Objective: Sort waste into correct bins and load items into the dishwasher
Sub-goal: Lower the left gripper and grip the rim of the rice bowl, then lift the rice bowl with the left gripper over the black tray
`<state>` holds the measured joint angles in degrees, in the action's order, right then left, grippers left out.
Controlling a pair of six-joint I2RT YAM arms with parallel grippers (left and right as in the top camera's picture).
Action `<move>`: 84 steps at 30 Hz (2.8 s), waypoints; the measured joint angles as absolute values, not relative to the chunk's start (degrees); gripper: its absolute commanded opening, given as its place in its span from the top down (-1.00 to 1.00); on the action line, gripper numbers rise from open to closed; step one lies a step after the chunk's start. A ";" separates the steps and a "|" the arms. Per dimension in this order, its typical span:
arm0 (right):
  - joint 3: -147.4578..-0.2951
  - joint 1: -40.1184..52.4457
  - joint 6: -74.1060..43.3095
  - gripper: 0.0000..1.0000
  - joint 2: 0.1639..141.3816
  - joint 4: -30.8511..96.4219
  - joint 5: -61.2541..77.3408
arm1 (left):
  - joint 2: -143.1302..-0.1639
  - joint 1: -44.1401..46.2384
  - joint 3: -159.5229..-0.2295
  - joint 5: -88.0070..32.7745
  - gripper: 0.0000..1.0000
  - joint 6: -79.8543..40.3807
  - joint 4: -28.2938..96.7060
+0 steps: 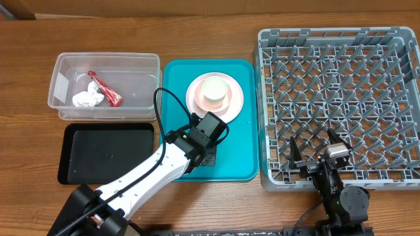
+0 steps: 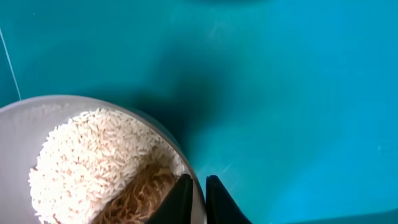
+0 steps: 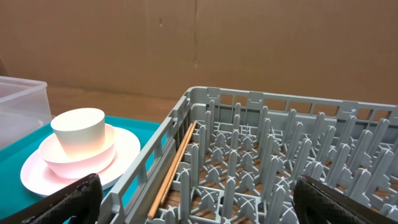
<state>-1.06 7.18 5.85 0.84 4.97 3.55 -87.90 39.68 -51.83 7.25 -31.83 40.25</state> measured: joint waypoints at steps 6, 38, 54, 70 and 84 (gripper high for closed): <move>-1.06 7.18 5.85 -1.00 0.84 4.95 3.57 | -87.90 39.68 -51.90 4.58 0.42 -27.79 42.59; -1.06 7.18 5.85 -1.00 0.84 4.97 3.55 | -90.78 39.68 -52.01 2.13 0.83 -25.04 44.73; -1.06 7.18 5.82 -0.99 0.84 5.08 3.57 | -90.78 39.68 -53.87 2.72 0.92 -24.88 46.76; -1.06 7.18 5.85 -1.00 0.84 5.04 3.57 | -90.78 36.03 -70.91 1.67 0.92 -24.84 59.13; -1.06 7.18 5.85 -0.99 0.84 4.97 3.57 | -90.41 14.61 -71.94 -9.76 0.92 -16.80 61.76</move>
